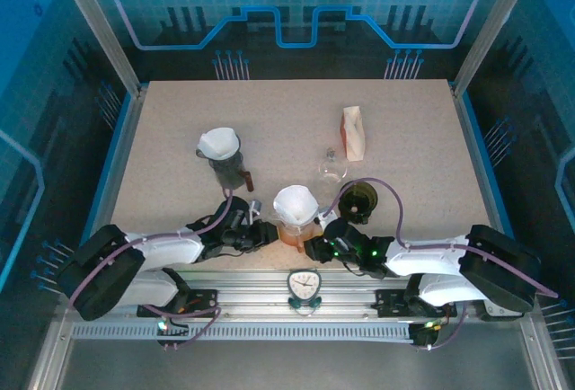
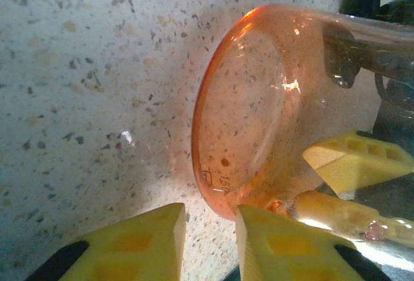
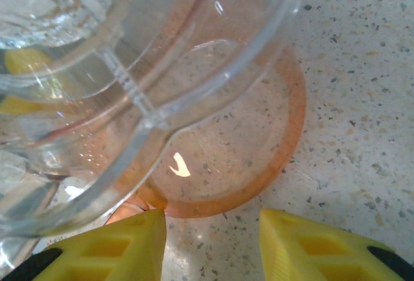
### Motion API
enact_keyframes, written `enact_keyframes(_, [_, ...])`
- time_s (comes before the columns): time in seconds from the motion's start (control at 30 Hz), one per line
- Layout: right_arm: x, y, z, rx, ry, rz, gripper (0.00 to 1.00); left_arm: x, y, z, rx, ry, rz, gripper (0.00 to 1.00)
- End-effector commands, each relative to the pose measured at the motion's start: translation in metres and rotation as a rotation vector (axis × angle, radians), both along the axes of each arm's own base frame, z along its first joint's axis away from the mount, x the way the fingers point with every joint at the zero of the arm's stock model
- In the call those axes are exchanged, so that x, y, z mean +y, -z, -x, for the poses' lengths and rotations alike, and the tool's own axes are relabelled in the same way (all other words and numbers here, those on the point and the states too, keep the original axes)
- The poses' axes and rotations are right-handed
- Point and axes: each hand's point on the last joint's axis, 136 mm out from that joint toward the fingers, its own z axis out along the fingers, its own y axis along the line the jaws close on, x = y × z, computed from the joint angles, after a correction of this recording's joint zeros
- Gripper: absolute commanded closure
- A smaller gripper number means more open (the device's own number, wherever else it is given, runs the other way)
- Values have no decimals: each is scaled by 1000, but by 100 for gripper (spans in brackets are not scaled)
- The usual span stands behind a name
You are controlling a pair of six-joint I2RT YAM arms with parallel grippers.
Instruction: Place the coffee filter in the dripper
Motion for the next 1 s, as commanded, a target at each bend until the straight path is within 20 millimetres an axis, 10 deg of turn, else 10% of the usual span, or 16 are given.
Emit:
enact_keyframes(0.0, [5, -10, -13, -48, 52, -54, 57, -10, -14, -12, -24, -9, 53, 73])
enact_keyframes(0.97, [27, -14, -72, -143, 188, -89, 57, -6, -11, -56, -45, -124, -5, 72])
